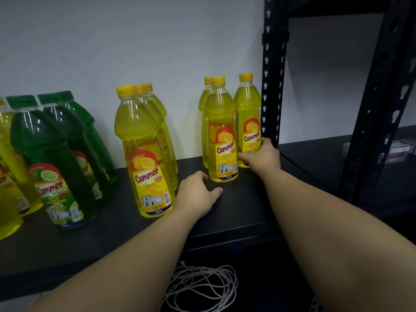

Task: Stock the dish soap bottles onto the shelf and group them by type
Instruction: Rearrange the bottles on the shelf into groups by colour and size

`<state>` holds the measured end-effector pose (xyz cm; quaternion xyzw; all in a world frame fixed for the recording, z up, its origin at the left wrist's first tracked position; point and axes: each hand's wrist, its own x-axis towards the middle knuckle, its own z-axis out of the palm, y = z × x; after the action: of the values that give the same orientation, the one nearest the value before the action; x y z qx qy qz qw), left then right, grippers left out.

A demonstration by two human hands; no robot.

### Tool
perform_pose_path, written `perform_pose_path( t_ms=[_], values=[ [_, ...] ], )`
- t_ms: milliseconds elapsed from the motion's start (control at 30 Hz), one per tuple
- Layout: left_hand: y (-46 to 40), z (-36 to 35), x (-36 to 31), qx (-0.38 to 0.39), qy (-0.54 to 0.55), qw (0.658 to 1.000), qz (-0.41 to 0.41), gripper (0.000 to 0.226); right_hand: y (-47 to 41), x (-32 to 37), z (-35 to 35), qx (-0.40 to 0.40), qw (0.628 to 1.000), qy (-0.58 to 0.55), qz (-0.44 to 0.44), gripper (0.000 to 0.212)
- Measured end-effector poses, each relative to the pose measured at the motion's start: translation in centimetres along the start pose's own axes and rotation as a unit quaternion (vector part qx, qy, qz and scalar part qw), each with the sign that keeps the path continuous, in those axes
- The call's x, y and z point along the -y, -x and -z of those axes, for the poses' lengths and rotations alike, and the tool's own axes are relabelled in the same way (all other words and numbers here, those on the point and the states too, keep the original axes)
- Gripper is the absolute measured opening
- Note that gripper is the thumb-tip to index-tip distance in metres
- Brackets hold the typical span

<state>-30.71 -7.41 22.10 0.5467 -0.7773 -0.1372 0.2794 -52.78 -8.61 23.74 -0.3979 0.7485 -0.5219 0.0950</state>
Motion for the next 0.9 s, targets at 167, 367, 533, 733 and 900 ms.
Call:
perform_pose_path(
  t_ms=[167, 367, 533, 733, 900],
  values=[
    [0.0, 0.0, 0.0, 0.002, 0.002, 1.0, -0.003, 0.063, 0.6, 0.0, 0.3, -0.013, 1.0, 0.023, 0.004, 0.08],
    [0.2, 0.2, -0.1, 0.01, 0.016, 1.0, -0.009, 0.059, 2.8, -0.1, 2.2, -0.009, 0.999, 0.031, -0.002, 0.073],
    [0.4, 0.5, -0.2, 0.018, 0.017, 1.0, -0.014, 0.059, 6.0, 0.1, 3.9, -0.01, 1.0, 0.017, 0.011, 0.078],
    [0.8, 0.8, -0.2, 0.028, 0.032, 0.999, -0.014, 0.056, 9.6, 0.4, 4.3, -0.006, 0.999, 0.031, 0.024, 0.083],
    [0.9, 0.9, -0.1, 0.027, 0.049, 0.998, -0.018, 0.056, 11.9, 1.2, 3.9, 0.007, 0.999, 0.039, 0.031, 0.077]
  ],
)
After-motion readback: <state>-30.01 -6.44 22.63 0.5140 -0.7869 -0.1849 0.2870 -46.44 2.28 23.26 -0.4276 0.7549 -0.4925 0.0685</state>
